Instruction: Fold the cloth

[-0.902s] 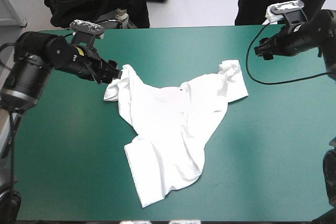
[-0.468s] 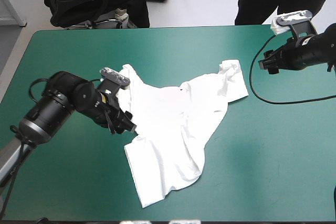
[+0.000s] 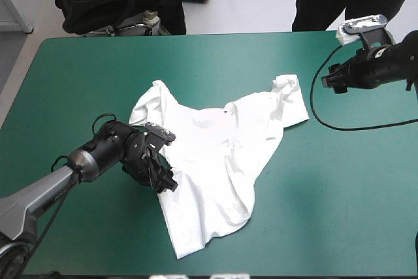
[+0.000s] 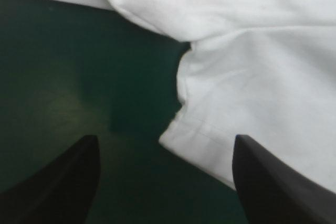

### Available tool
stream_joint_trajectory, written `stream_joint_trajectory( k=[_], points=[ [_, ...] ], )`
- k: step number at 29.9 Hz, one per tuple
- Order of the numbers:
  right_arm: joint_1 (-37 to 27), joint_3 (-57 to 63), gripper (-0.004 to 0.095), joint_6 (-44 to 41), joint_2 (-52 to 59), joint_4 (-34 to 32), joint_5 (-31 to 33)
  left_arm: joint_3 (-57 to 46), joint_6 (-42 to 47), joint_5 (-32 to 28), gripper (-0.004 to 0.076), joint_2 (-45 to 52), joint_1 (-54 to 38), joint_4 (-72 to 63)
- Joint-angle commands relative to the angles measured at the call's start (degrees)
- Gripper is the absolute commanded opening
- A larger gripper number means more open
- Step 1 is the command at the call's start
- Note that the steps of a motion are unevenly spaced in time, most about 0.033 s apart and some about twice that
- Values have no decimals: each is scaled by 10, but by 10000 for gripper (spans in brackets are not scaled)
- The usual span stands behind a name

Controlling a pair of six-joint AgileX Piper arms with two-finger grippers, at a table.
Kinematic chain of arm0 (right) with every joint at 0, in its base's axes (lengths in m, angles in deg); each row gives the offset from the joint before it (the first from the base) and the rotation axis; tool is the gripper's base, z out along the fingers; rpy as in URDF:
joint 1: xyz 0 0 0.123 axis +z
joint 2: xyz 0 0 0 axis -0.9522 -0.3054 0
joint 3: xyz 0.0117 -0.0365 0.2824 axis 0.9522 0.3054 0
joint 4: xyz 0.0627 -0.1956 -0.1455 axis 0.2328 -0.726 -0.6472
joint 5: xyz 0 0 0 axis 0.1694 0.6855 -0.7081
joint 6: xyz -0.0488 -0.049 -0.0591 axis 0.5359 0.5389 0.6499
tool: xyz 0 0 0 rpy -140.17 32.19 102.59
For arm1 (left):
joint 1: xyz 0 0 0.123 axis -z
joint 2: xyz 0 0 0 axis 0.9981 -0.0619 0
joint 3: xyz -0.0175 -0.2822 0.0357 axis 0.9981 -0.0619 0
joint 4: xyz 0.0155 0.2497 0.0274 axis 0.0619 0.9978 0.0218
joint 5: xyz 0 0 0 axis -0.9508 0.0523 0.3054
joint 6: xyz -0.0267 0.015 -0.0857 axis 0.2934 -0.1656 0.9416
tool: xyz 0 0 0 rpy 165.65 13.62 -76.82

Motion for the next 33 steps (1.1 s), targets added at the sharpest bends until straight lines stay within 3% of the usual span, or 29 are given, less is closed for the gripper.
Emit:
stream_joint_trajectory(
  k=[1,8,18,24,33],
  points=[
    [-3,-13,648,16,25,6,-27,11,-1,-26,504,-11,2,-8],
    [-3,-13,632,27,25,-9,-30,11,-6,-28,453,-52,2,-38],
    [11,5,631,57,-10,-23,-41,6,-49,-23,145,-55,3,-111],
    [35,10,631,67,-82,-30,-66,1,-49,-19,13,-55,3,-112],
    [53,10,631,68,-201,-66,-99,1,-42,-15,-17,-55,3,-112]
  ],
)
